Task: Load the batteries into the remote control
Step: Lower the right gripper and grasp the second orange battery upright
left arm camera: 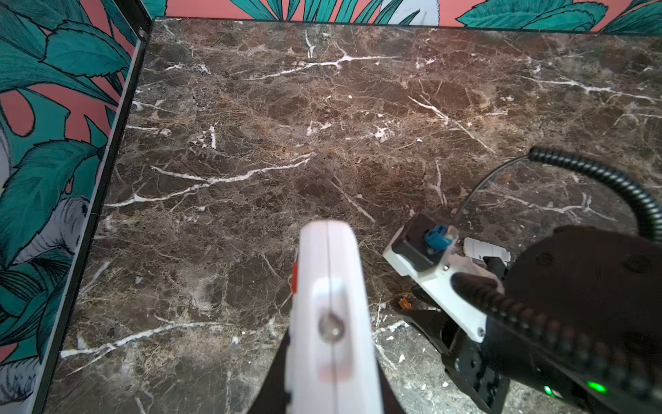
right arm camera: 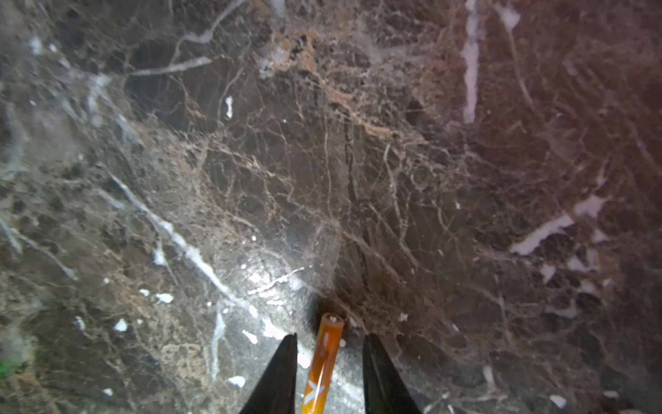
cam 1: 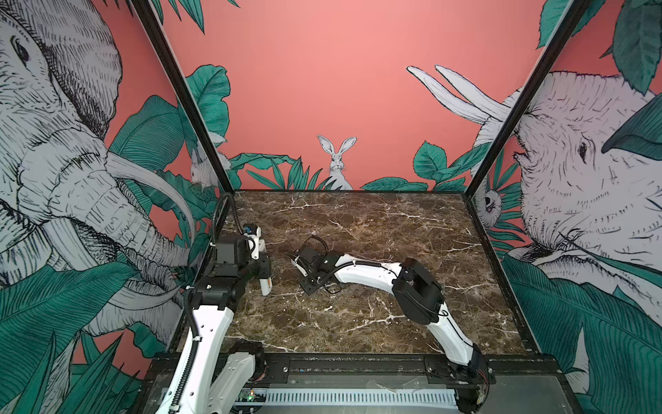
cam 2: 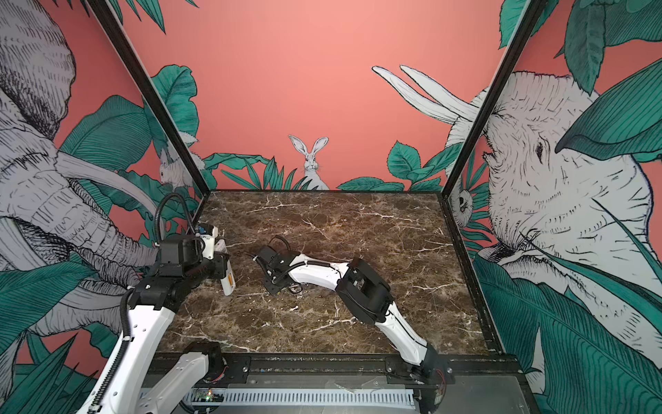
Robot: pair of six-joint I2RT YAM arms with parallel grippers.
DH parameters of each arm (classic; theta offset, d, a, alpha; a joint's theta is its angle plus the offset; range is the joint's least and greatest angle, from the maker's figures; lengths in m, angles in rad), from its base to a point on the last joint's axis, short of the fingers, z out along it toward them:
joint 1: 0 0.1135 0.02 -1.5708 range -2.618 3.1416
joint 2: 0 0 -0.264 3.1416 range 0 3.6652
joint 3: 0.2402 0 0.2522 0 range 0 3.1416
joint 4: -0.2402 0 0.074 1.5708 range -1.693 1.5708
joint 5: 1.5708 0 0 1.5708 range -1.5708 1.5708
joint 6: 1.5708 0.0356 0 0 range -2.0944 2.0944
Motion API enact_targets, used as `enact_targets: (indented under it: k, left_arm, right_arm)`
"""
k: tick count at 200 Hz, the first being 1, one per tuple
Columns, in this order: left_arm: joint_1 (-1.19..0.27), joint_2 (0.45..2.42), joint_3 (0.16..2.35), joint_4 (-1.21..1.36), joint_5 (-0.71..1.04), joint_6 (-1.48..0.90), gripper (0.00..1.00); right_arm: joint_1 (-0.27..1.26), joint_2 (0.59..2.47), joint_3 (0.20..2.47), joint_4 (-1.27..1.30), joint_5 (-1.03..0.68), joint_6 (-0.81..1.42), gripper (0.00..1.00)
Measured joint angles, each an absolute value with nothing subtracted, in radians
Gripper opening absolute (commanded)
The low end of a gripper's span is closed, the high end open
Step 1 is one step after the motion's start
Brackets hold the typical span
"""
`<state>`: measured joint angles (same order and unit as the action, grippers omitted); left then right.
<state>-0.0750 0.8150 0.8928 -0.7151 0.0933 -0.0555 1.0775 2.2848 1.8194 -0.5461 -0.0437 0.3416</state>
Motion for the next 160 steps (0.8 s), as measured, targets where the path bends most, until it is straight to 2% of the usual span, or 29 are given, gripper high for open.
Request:
enact_targets:
  k: [84,160]
  left_arm:
    - [-0.075,0.813,0.893,-0.715,0.100,-0.056,0.00]
    - [-0.075,0.813,0.893,-0.712,0.129,-0.056,0.00]
  right_arm:
    - [1.091,2.339,1.893,-0.611,-0.010,0.334,0.18]
    - [1.088,2.301,1.821,-0.566,0.017,0.329,0.12]
